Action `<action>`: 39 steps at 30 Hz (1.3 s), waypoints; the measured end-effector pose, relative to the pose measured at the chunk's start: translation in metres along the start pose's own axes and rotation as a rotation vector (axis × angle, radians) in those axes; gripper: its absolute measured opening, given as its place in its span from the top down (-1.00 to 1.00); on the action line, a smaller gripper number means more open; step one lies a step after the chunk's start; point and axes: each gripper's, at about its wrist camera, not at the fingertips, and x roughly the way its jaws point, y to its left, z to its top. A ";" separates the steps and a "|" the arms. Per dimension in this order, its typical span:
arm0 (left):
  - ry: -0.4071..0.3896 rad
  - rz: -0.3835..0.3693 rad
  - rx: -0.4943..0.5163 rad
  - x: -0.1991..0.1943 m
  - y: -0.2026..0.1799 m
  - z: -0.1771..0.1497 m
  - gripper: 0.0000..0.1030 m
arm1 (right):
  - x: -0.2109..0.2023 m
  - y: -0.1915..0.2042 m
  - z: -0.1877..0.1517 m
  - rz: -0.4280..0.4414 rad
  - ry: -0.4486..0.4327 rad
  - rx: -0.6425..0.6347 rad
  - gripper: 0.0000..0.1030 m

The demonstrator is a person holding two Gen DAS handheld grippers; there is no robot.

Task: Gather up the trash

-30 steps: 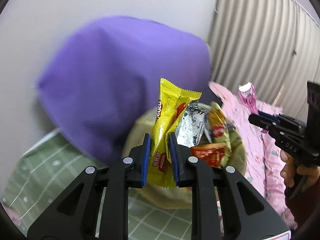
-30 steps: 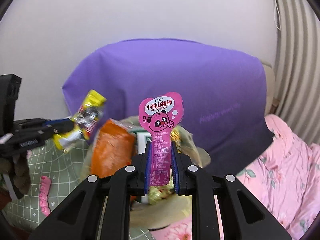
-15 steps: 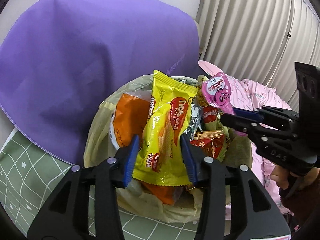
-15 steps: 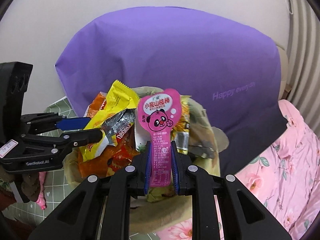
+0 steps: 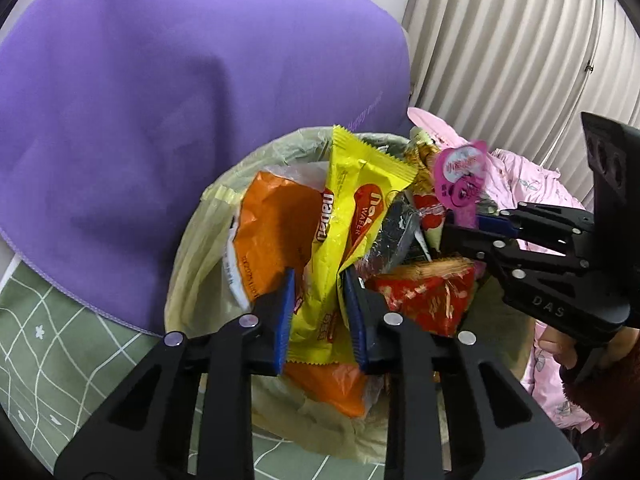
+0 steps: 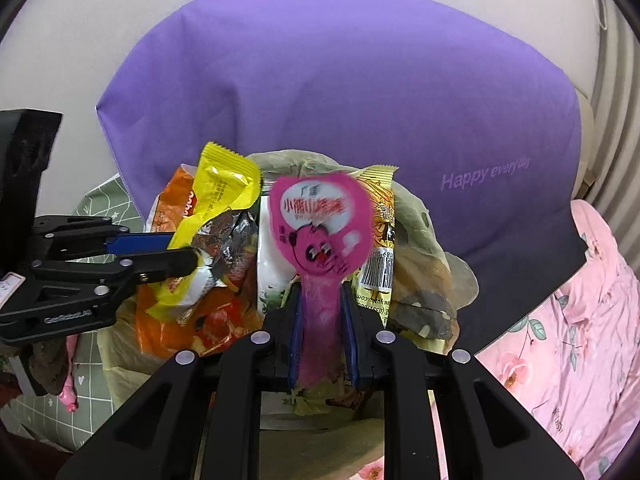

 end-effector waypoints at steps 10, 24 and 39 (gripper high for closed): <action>0.019 -0.004 0.000 0.013 -0.008 0.003 0.58 | -0.009 -0.011 -0.010 0.034 -0.003 0.004 0.65; -0.073 0.019 -0.141 -0.029 -0.009 -0.020 0.20 | -0.020 -0.012 -0.011 0.109 -0.034 -0.093 0.62; -0.179 0.075 -0.163 -0.097 -0.009 -0.050 -0.06 | -0.073 0.011 -0.040 -0.024 -0.110 -0.008 -0.01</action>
